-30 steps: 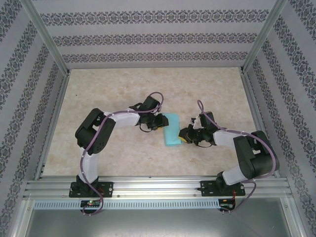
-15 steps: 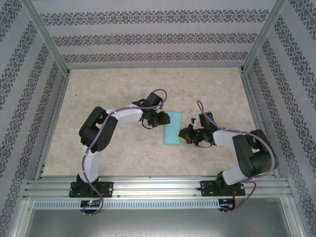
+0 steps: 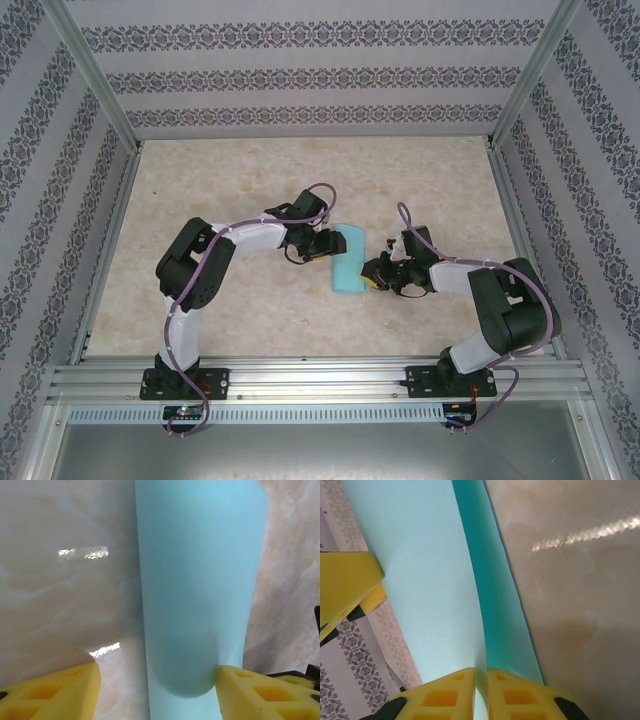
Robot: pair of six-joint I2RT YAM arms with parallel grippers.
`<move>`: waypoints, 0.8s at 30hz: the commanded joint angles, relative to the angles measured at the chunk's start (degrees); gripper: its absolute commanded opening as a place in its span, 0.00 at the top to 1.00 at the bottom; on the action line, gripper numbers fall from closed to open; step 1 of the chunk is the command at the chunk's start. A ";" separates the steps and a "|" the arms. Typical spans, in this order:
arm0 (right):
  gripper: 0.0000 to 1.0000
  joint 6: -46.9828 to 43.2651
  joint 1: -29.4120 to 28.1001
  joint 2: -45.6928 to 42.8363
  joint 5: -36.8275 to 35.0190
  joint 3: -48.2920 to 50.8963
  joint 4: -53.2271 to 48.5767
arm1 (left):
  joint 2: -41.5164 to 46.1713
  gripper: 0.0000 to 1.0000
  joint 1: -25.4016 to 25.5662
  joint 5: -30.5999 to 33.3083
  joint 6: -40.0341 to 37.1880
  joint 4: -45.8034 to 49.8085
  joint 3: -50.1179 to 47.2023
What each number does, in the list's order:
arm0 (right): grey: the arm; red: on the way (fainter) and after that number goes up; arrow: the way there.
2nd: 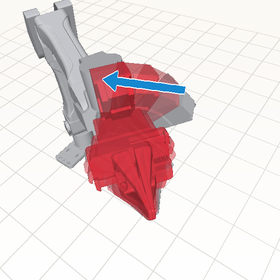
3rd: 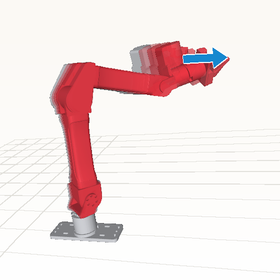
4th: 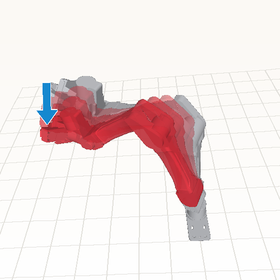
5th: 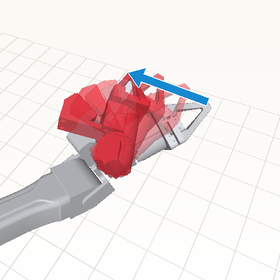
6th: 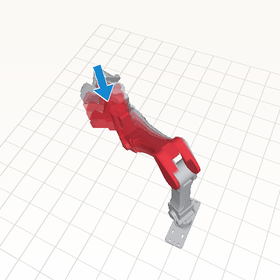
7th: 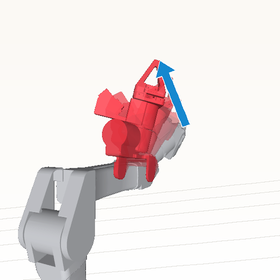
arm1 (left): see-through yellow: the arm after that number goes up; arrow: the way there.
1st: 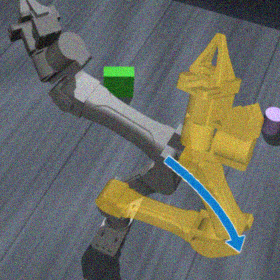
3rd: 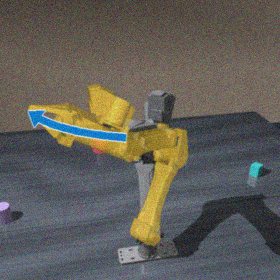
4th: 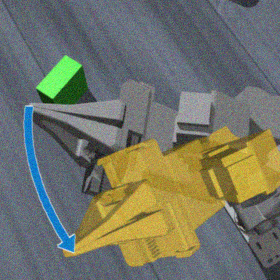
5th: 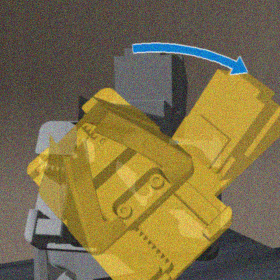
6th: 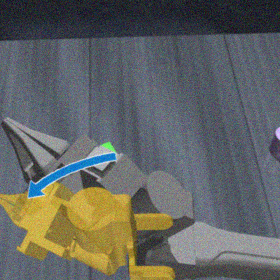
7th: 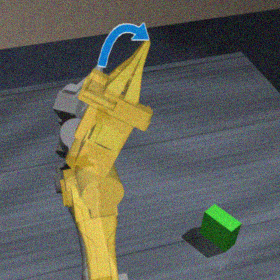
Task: Fold a paper plane with a square sheet of paper (fold left side to right side)
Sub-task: First fold in half a square sheet of paper at the center of the table.
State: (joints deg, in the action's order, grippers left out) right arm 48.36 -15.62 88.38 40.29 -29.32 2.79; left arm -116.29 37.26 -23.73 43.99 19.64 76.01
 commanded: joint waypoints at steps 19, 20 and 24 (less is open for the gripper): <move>0.60 -5.10 2.81 -8.07 -8.43 -2.77 -10.38 | -2.08 0.45 1.24 1.39 0.73 2.99 2.30; 0.59 -5.63 2.99 -9.10 -9.66 -3.07 -11.94 | -2.24 0.45 1.24 1.38 0.76 3.08 2.41; 0.55 -7.13 3.76 -13.60 -13.58 -3.73 -16.34 | -2.45 0.41 1.24 1.75 0.92 3.72 2.93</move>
State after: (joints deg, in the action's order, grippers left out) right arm 43.90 -12.45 77.38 31.29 -31.55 -8.71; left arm -117.40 38.02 -23.59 44.25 21.58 77.65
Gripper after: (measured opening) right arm 0.445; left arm 0.584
